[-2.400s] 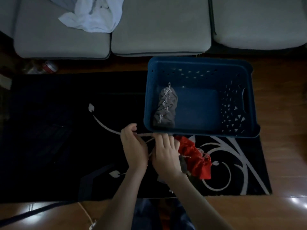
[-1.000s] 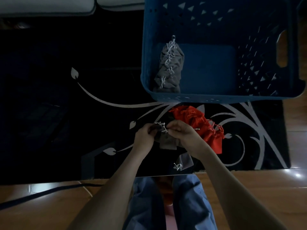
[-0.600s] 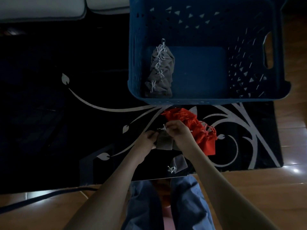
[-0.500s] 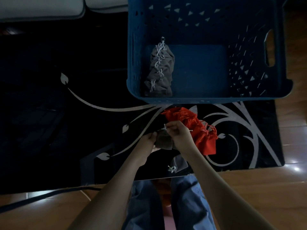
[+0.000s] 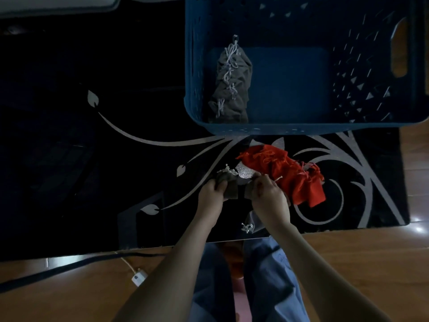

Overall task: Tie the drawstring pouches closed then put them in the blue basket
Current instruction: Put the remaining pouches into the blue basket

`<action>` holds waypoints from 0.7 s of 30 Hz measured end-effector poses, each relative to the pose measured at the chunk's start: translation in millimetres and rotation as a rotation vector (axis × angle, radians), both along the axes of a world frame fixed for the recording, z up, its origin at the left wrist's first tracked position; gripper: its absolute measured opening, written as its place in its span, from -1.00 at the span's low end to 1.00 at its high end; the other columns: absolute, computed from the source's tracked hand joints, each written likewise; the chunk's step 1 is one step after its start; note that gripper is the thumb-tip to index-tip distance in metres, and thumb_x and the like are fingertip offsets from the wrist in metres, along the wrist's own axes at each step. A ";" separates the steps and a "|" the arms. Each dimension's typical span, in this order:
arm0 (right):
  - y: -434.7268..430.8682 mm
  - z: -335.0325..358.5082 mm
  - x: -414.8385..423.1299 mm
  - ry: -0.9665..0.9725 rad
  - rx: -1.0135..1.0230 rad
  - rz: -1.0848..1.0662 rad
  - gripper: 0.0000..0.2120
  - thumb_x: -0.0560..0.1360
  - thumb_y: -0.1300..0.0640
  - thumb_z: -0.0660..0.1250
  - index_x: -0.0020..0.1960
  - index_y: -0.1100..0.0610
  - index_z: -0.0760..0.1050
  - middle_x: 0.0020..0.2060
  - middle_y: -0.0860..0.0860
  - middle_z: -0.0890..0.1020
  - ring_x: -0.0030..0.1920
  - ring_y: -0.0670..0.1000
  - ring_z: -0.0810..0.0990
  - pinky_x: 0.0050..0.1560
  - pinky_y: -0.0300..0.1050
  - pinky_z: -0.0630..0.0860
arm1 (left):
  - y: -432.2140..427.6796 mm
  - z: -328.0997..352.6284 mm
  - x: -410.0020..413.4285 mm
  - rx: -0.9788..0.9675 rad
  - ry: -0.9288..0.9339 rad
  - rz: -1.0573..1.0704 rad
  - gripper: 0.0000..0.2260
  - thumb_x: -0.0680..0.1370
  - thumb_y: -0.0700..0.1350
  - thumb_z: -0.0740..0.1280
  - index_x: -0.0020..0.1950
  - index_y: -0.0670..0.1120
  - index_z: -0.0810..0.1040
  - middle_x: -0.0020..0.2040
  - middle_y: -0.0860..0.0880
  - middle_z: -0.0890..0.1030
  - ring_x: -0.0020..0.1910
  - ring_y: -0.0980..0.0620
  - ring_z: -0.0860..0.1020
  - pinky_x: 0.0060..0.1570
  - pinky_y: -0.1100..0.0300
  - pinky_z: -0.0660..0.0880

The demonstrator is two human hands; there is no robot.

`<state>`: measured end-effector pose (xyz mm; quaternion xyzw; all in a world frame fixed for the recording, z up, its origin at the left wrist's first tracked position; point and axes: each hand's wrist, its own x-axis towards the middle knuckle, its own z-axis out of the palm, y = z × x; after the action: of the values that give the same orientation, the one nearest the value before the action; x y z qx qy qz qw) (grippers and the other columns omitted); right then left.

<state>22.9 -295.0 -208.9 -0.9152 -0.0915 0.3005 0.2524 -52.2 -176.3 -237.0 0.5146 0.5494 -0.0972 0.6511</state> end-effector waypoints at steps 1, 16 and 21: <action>-3.0 -1.4 -1.5 -0.011 -0.031 0.003 -0.85 0.56 0.15 0.18 0.08 0.15 0.45 0.01 0.05 0.57 -0.08 0.04 0.53 -0.23 -0.13 0.39 | 0.2 -0.5 -1.6 0.011 0.003 0.002 -0.91 0.61 -0.19 0.24 -0.02 -0.17 0.52 -0.01 -0.18 0.61 -0.08 -0.06 0.63 -0.10 0.20 0.58; -5.9 4.4 5.1 -0.135 -0.001 -0.072 -0.89 0.54 0.21 0.17 0.04 0.22 0.40 -0.03 0.09 0.47 0.03 0.12 0.44 0.00 0.01 0.39 | -5.3 -5.2 -4.2 0.009 0.007 0.038 -0.89 0.58 -0.16 0.29 -0.07 -0.03 0.59 -0.04 -0.13 0.66 -0.03 -0.06 0.64 0.07 0.04 0.57; -40.5 -1.3 10.9 -0.133 -0.332 -0.159 -0.68 0.54 0.10 0.25 0.18 0.29 0.34 0.19 0.24 0.40 0.21 0.24 0.32 0.21 0.14 0.27 | -17.2 -3.2 -0.1 -0.045 0.030 0.040 -0.88 0.61 -0.15 0.24 0.02 -0.11 0.56 0.07 -0.17 0.62 -0.10 0.01 0.61 -0.04 0.16 0.55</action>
<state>33.9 -335.5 -210.1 -0.9665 0.0152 0.2295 0.1143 -52.3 -193.5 -240.2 0.4874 0.5670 -0.1044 0.6558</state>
